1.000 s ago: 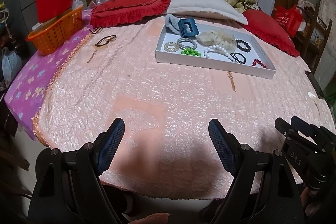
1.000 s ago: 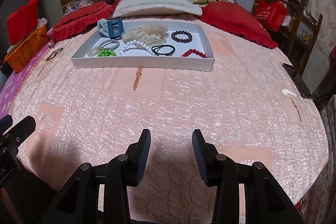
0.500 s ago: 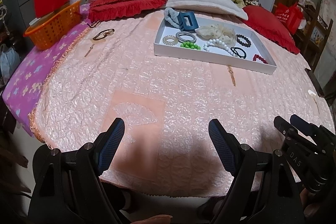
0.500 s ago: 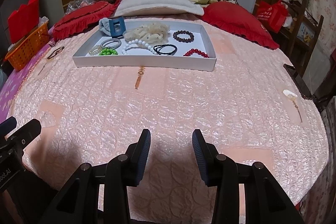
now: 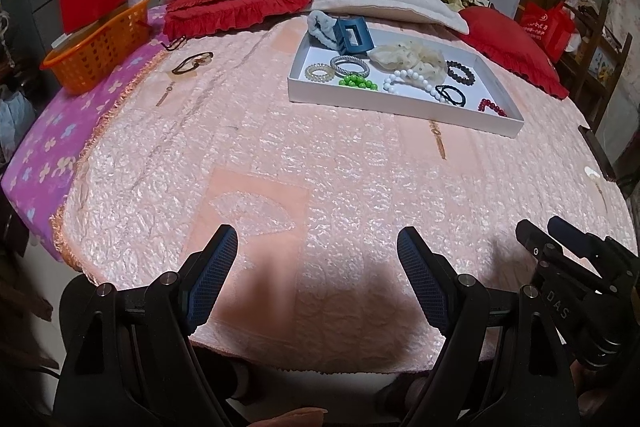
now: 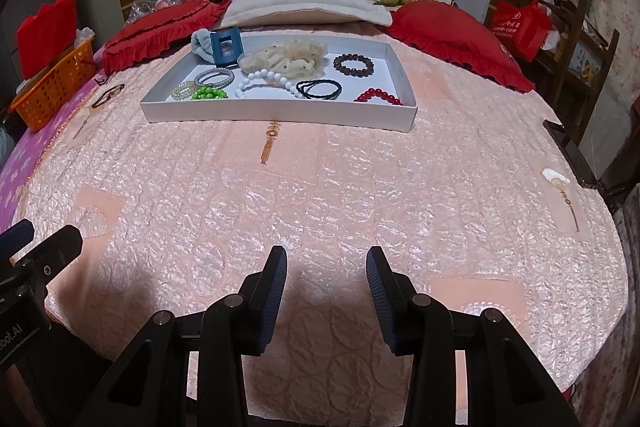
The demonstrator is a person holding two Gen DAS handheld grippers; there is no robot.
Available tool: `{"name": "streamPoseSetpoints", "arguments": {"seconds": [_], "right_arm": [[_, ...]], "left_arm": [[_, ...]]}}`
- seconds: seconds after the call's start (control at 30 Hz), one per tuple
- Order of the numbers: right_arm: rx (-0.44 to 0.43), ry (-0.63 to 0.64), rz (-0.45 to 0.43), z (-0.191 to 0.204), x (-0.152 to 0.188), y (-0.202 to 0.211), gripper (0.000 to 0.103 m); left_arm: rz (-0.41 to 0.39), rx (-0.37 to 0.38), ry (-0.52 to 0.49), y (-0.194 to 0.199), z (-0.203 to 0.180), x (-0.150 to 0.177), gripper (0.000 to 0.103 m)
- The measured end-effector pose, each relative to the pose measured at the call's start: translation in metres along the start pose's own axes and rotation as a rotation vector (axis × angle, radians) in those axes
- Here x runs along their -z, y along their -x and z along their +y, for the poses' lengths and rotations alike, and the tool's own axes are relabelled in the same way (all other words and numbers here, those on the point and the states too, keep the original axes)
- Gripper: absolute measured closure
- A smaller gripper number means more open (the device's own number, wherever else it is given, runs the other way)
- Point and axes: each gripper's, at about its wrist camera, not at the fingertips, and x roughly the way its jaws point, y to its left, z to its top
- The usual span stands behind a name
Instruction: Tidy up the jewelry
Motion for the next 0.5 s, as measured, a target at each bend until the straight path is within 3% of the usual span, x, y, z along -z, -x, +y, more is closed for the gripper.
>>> {"name": "streamPoseSetpoints", "arguments": {"seconds": [0.5], "right_arm": [[-0.007,-0.003,0.007,0.002,0.0009,-0.0019,0.063]], "left_arm": [[0.017,0.009,-0.016,-0.004,-0.004,0.0011,0.021]]}}
